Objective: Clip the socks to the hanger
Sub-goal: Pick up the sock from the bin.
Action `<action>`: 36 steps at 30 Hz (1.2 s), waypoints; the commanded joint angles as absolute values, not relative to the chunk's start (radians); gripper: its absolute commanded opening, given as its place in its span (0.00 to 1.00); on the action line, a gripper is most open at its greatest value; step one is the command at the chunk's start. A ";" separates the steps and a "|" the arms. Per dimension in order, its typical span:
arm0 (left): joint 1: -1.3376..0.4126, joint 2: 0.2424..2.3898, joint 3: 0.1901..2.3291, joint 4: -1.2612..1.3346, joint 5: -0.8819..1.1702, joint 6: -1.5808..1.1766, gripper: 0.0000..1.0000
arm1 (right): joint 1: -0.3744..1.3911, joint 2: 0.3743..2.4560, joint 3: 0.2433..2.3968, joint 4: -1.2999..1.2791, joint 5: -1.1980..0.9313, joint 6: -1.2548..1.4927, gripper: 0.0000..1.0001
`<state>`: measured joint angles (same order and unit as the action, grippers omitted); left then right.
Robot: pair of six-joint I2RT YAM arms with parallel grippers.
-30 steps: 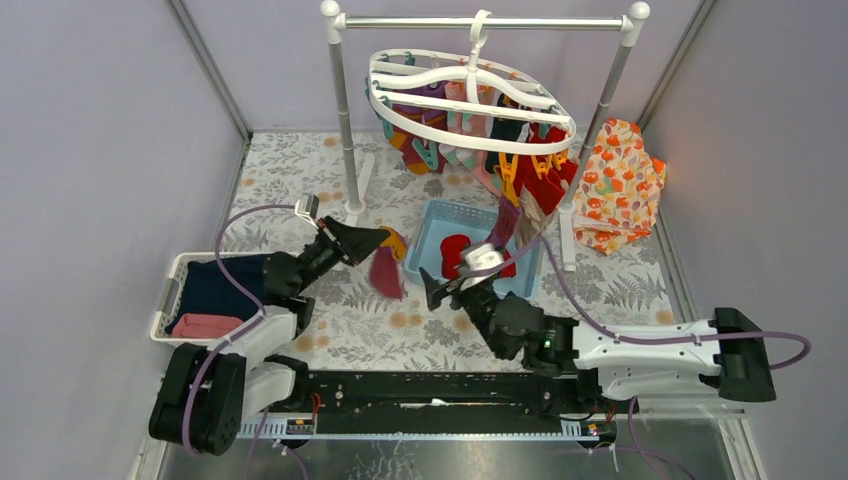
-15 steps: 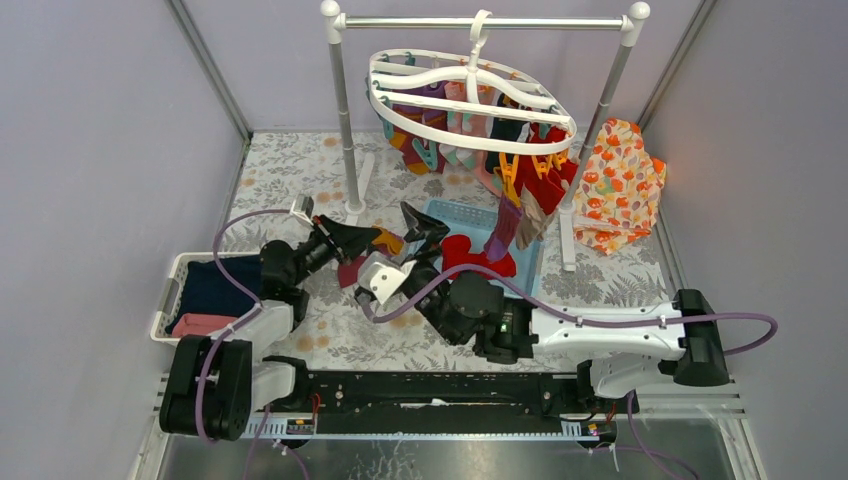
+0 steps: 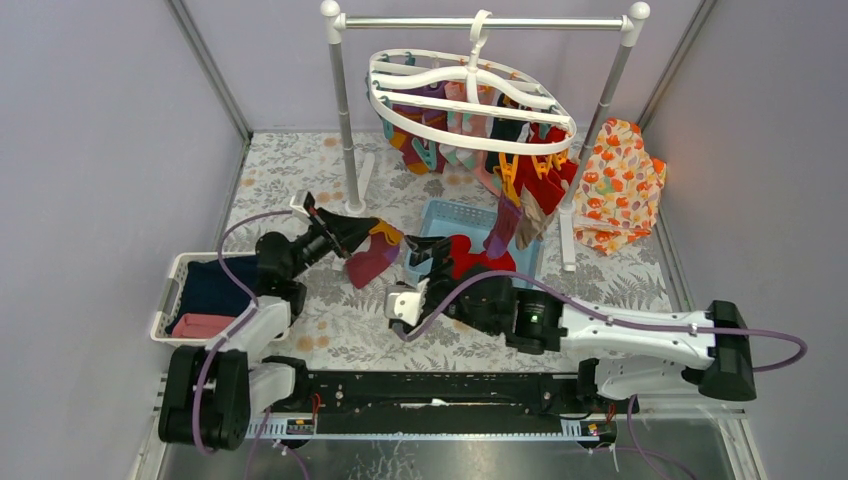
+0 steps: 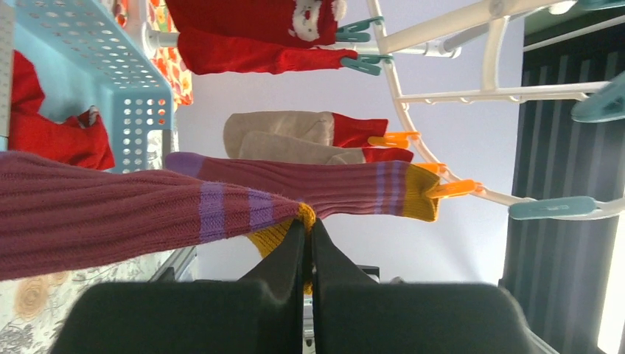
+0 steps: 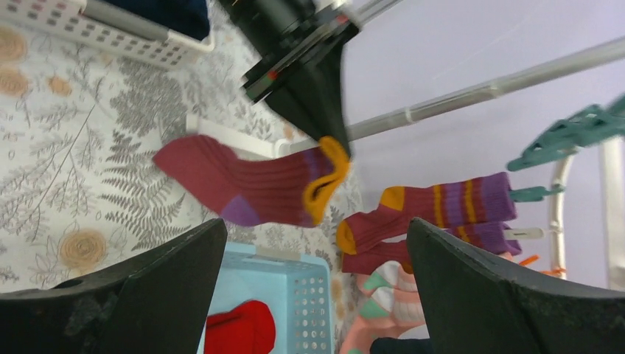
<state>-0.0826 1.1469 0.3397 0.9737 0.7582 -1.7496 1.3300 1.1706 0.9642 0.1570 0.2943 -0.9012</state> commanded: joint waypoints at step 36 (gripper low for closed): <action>-0.078 1.027 0.303 0.949 0.764 -1.870 0.00 | 1.125 1.454 0.949 0.663 0.146 -0.812 0.31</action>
